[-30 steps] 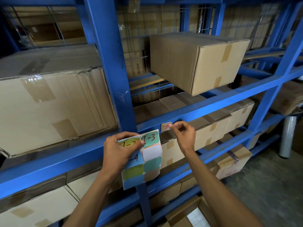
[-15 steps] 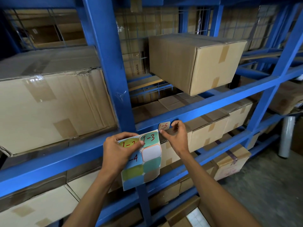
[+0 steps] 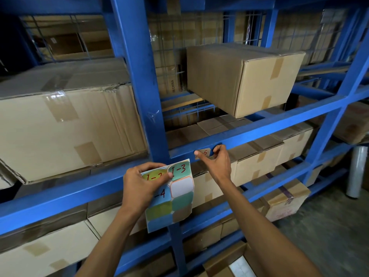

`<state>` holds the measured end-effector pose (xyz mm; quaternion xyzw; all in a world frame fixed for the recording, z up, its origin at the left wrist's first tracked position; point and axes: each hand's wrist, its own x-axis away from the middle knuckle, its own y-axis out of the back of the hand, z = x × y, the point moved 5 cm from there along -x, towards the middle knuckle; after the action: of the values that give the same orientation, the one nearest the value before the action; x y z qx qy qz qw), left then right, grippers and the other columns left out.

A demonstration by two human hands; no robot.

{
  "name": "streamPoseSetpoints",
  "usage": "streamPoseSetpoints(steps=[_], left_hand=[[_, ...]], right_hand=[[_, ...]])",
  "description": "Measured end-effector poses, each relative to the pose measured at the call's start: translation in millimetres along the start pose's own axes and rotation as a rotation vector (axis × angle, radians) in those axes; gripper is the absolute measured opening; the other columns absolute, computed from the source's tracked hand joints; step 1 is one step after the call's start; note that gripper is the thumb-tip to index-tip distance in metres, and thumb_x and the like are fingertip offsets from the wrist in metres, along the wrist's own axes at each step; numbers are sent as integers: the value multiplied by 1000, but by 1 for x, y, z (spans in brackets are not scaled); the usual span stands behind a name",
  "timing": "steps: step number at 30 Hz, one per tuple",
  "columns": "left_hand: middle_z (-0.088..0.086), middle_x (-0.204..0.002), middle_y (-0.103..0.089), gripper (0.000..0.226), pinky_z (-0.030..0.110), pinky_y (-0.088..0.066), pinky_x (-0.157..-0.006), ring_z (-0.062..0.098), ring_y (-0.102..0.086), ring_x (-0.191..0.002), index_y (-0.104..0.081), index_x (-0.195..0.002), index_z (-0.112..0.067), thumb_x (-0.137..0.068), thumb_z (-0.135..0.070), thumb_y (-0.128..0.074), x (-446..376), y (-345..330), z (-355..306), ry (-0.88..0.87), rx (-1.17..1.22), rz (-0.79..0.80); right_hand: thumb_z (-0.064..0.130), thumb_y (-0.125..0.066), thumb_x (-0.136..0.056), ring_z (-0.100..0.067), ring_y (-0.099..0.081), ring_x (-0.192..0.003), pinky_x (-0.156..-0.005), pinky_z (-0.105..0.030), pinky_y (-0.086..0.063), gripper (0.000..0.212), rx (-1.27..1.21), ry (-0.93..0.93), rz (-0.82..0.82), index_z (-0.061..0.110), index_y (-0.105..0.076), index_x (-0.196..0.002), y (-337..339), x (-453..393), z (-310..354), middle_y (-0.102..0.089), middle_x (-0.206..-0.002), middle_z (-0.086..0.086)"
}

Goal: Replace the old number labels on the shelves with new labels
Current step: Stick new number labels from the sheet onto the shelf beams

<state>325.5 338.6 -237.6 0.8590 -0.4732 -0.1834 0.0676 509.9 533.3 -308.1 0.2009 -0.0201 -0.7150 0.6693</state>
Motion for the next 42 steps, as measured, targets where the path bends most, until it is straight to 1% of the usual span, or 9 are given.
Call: streamPoseSetpoints(steps=[4, 7, 16, 21, 27, 34, 37, 40, 42], left_hand=[[-4, -87, -79, 17, 39, -63, -67, 16, -76, -83, -78, -81, -29, -68, -23, -88, 3, 2, -1, -6, -2, -7], [-2, -89, -79, 18, 44, -63, -69, 18, -76, -84, -79, -84, -27, -69, -23, -88, 5, 2, -2, -3, -8, -4], [-4, -89, -79, 18, 45, -63, -71, 17, -75, -85, -78, -83, -28, -69, -22, -88, 11, -3, -8, -5, 2, 5], [-7, -86, -79, 17, 43, -64, -70, 14, -75, -84, -79, -80, -31, -68, -23, -89, 12, -5, -10, -14, 7, 0], [-5, -87, -79, 16, 45, -64, -70, 16, -76, -85, -79, -82, -28, -69, -23, -88, 14, -5, -15, -17, 13, 6], [0, -93, -78, 19, 46, -63, -73, 19, -75, -88, -78, -86, -26, -71, -22, -87, 18, -11, -16, 3, 13, 13], [0, -92, -79, 19, 44, -64, -71, 19, -76, -86, -78, -86, -26, -70, -21, -87, 18, -10, -14, 21, 36, 18], [-1, -88, -80, 19, 38, -63, -66, 18, -77, -81, -78, -84, -27, -68, -23, -88, 15, -10, -12, 48, 74, 17], [-2, -84, -80, 19, 33, -62, -60, 19, -77, -76, -79, -83, -27, -67, -23, -88, 14, -10, -11, 86, 131, 10]], right_hand=[[77, -73, -58, -19, -60, -83, -58, -29, -42, 69, 123, -34, -20, 20, -47, -88, 0, -3, 1, -61, -92, -1], [81, -69, -57, -18, -60, -82, -58, -27, -40, 73, 185, -56, -20, 20, -48, -89, 2, -3, 3, -61, -90, 0], [90, -62, -47, -23, -59, -88, -67, -39, -53, 87, 281, -50, -71, 18, -45, -92, 4, 5, 10, -55, -94, -2], [93, -60, -44, -29, -58, -98, -72, -41, -51, 92, 312, -29, -116, 17, -43, -93, 5, 8, 7, -53, -103, -7], [100, -48, -37, -35, -56, -110, -81, -49, -54, 113, 347, -51, -85, 12, -45, -107, 4, 8, 2, -51, -114, -11], [90, -64, -44, -34, -57, -114, -89, -50, -51, 113, 483, -24, 39, 11, -43, -121, 9, 2, -9, -53, -122, -12], [91, -63, -46, -31, -59, -107, -87, -49, -51, 105, 440, -12, 21, 12, -45, -114, 14, 3, -14, -54, -116, -8], [86, -59, -63, -22, -55, -83, -79, -44, -50, 76, 277, 28, -17, 19, -43, -94, 24, 4, -7, -53, -90, 2], [71, -59, -79, -19, -55, -74, -71, -38, -49, 55, 50, 84, 35, 19, -43, -84, 29, 7, 4, -52, -75, 6]])
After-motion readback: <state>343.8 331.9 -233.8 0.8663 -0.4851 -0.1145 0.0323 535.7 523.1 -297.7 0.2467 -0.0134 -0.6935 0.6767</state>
